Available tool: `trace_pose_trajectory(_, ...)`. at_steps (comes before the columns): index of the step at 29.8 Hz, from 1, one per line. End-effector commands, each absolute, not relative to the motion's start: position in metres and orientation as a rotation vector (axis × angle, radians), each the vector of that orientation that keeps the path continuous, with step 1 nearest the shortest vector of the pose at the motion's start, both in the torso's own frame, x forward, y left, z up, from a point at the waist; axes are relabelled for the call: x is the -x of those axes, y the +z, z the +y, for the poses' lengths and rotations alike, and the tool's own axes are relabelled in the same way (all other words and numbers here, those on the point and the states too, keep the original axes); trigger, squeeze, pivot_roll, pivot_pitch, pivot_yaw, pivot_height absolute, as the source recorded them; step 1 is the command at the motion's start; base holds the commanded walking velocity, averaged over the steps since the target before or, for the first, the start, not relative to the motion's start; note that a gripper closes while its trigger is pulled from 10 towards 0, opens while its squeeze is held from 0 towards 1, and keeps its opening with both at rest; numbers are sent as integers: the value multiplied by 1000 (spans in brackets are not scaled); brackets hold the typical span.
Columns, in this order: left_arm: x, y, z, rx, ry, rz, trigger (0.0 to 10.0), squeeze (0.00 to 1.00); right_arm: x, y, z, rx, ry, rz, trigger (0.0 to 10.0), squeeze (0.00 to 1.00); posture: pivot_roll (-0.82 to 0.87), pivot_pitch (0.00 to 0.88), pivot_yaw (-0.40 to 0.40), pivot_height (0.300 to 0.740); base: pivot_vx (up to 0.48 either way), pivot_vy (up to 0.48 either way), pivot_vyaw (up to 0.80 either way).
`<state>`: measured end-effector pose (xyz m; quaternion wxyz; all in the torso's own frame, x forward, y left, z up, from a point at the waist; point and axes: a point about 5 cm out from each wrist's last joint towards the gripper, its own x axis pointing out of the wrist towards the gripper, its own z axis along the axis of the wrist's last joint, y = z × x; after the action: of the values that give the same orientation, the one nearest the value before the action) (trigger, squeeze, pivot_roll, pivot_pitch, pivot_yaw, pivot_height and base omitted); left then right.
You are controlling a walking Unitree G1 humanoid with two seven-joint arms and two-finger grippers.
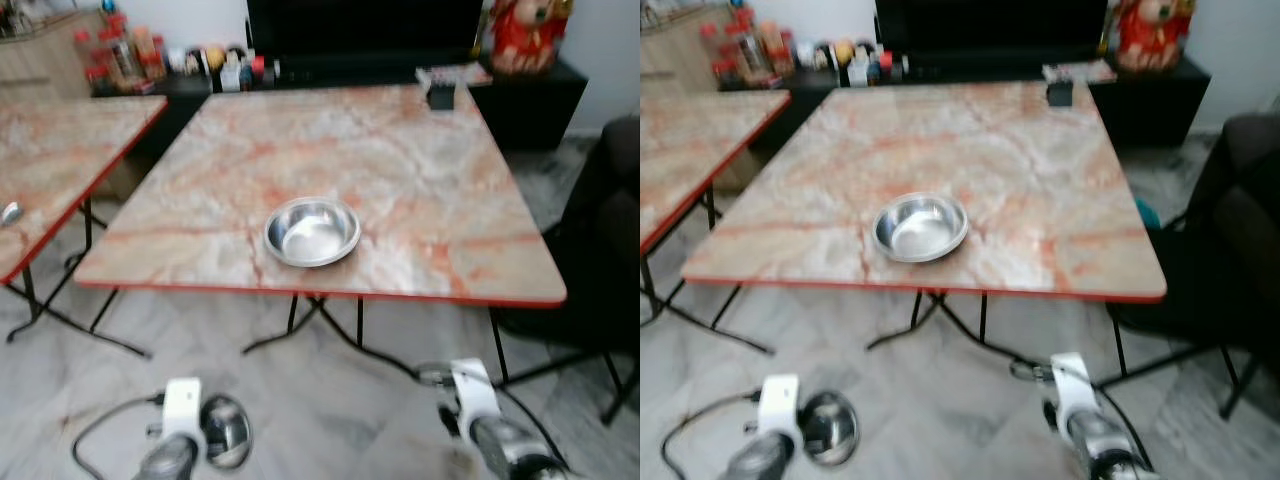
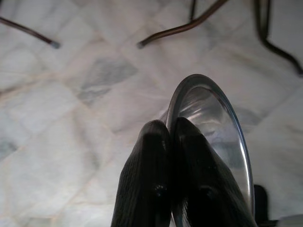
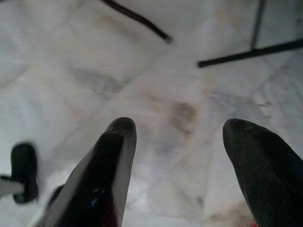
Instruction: Setting the table
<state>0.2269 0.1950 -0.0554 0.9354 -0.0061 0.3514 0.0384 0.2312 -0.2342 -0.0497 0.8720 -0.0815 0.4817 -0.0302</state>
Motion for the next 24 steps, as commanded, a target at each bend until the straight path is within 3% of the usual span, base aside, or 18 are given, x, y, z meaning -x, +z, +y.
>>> trace_pose_trajectory(1, -226, -55, 204, -3, 102, 729, 10000, 0, -234, -50, -226, 157, -43, 999, 10000, 0, -91, 26, 21, 740, 0, -262, 0)
trace_pose_trajectory(16, -216, -59, 214, -3, 118, 762, 10000, 0, -239, -48, -220, 154, -36, 988, 10000, 0, -91, 30, 16, 740, 0, -17, 0)
trace_pose_trajectory(24, -213, -60, 219, -3, 128, 766, 10000, 0, -242, -47, -215, 147, -34, 978, 10000, 0, -90, 31, 16, 740, 0, -243, 0)
